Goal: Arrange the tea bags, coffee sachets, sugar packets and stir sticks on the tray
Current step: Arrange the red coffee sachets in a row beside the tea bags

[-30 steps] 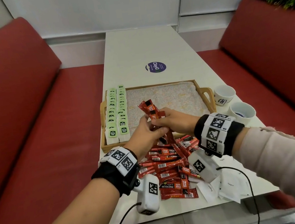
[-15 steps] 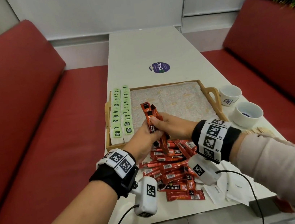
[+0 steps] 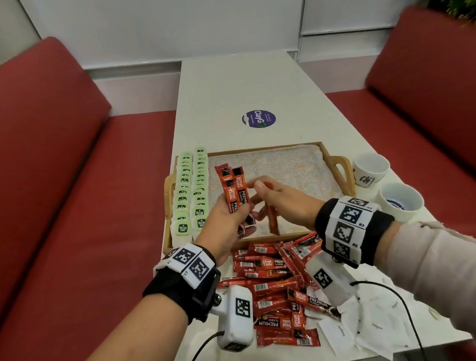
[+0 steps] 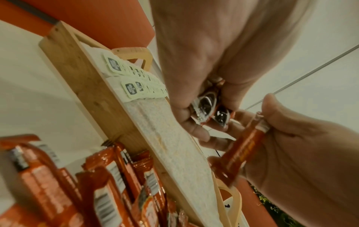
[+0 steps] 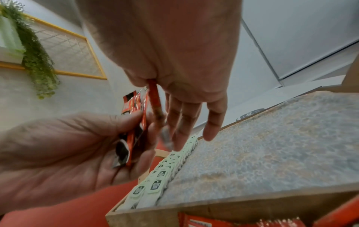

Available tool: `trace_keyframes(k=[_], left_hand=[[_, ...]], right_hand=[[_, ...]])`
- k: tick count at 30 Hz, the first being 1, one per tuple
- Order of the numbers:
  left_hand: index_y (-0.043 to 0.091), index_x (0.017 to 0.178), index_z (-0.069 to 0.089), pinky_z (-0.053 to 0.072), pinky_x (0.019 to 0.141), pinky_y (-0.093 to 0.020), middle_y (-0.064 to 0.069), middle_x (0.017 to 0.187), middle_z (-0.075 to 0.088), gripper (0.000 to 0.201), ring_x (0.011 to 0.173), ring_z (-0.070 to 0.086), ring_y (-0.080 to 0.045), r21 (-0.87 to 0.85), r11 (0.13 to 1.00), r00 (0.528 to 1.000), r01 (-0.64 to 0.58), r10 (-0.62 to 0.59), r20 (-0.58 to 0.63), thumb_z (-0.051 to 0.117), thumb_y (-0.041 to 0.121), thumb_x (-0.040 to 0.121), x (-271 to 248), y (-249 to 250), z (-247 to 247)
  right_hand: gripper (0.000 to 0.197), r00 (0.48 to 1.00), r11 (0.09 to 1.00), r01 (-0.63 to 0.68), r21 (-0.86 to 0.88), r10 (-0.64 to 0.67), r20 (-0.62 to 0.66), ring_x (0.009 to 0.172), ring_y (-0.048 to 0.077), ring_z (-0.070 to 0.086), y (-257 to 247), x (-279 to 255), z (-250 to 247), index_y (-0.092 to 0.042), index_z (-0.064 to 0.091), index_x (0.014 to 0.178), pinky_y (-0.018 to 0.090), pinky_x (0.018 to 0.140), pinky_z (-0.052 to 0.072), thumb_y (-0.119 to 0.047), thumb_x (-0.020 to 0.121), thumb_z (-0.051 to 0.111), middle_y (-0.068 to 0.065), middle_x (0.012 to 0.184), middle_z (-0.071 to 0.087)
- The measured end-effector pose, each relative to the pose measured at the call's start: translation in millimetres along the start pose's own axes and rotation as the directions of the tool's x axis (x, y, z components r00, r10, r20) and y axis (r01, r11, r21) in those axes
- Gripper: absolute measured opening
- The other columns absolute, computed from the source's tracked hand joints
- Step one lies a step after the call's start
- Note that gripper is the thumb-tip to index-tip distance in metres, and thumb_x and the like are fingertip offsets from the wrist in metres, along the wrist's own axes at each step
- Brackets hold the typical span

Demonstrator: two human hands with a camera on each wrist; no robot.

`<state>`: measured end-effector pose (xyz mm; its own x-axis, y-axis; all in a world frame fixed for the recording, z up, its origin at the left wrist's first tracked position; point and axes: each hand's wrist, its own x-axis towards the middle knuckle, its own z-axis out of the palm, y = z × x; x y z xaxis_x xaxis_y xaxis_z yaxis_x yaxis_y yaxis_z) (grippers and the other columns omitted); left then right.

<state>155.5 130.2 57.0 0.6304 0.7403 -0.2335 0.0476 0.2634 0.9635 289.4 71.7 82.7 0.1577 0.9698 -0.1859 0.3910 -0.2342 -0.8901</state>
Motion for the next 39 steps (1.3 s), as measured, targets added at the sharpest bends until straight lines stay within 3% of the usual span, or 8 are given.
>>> trace_keyframes(k=[3,6,9,16,20,26,34,39], left_hand=[[0.016,0.111,0.048,0.055,0.077,-0.033,-0.002,0.097,0.059,0.017,0.082,0.062,-0.013,-0.021,1.000,0.997,0.016,-0.017,-0.077,0.049,0.008,0.097,-2,-1,-1],[0.016,0.106,0.050,0.054,0.066,-0.028,-0.002,0.096,0.061,0.013,0.079,0.064,-0.011,-0.038,0.998,0.993,0.043,-0.047,-0.111,0.051,0.010,0.096,-7,1,1],[0.016,0.111,0.050,0.052,0.062,-0.027,-0.001,0.097,0.063,0.015,0.077,0.062,-0.011,-0.019,0.998,0.993,0.059,-0.060,-0.100,0.049,0.011,0.096,-13,4,3],[0.016,0.101,0.049,0.051,0.057,-0.024,-0.002,0.093,0.058,0.005,0.074,0.058,-0.011,-0.029,0.998,0.994,0.060,-0.062,-0.087,0.050,0.019,0.098,-19,12,-5],[0.012,0.113,0.049,0.054,0.060,-0.021,-0.002,0.097,0.060,0.017,0.079,0.060,-0.011,0.017,1.000,0.998,0.016,-0.015,-0.059,0.050,0.020,0.098,-20,20,-16],[0.014,0.110,0.050,0.051,0.055,-0.020,-0.001,0.088,0.060,0.014,0.072,0.058,-0.009,0.112,0.994,1.000,-0.019,0.022,-0.023,0.052,0.017,0.097,-28,20,-32],[0.022,0.093,0.050,0.048,0.051,-0.021,-0.001,0.084,0.059,0.014,0.070,0.057,-0.011,0.279,0.955,0.994,-0.100,0.084,0.066,0.058,0.010,0.092,-36,16,-49],[0.013,0.106,0.050,0.049,0.048,-0.022,-0.003,0.085,0.059,0.013,0.067,0.058,-0.011,0.271,0.954,0.991,-0.130,0.136,-0.003,0.054,0.012,0.095,-34,12,-55]], right_hand=[[0.031,0.994,0.995,-0.004,0.099,0.015,-0.109,0.079,0.023,0.061,0,-1,-5,-0.009,0.050,0.112,0.043,0.073,0.047,-0.031,0.104,0.030,0.011,0.092,0.066],[0.030,0.988,0.996,-0.013,0.083,0.026,-0.150,0.057,0.020,0.052,-2,-6,-6,-0.007,0.047,0.100,0.037,0.058,0.042,-0.035,0.102,0.035,0.006,0.064,0.056],[0.034,0.993,0.998,-0.047,-0.036,0.043,-0.114,0.057,0.010,0.038,-7,-13,-4,-0.011,0.038,0.102,0.025,0.057,0.034,-0.044,0.096,0.046,-0.002,0.069,0.042],[0.026,0.997,0.970,-0.080,-0.228,0.080,-0.007,0.061,0.013,0.035,-21,-20,0,-0.012,0.027,0.104,0.024,0.052,0.029,0.004,0.091,0.043,0.005,0.079,0.042],[0.025,0.999,0.939,-0.032,-0.341,0.021,-0.034,0.064,0.006,0.043,-26,-25,5,-0.015,0.037,0.103,0.014,0.054,0.035,-0.001,0.091,0.053,-0.004,0.083,0.050],[0.034,0.996,0.925,-0.033,-0.378,-0.002,-0.093,0.067,0.004,0.049,-27,-27,24,-0.023,0.054,0.095,0.017,0.061,0.040,-0.004,0.076,0.075,-0.010,0.078,0.054],[0.035,0.994,0.924,-0.065,-0.376,0.027,-0.107,0.070,0.008,0.056,-33,-31,39,-0.022,0.059,0.093,0.026,0.070,0.049,-0.005,0.070,0.079,-0.006,0.080,0.061],[0.015,0.983,0.966,-0.081,-0.244,0.037,-0.179,0.065,0.009,0.056,-30,-33,36,-0.017,0.062,0.092,0.025,0.067,0.047,-0.019,0.082,0.073,-0.003,0.076,0.064]])
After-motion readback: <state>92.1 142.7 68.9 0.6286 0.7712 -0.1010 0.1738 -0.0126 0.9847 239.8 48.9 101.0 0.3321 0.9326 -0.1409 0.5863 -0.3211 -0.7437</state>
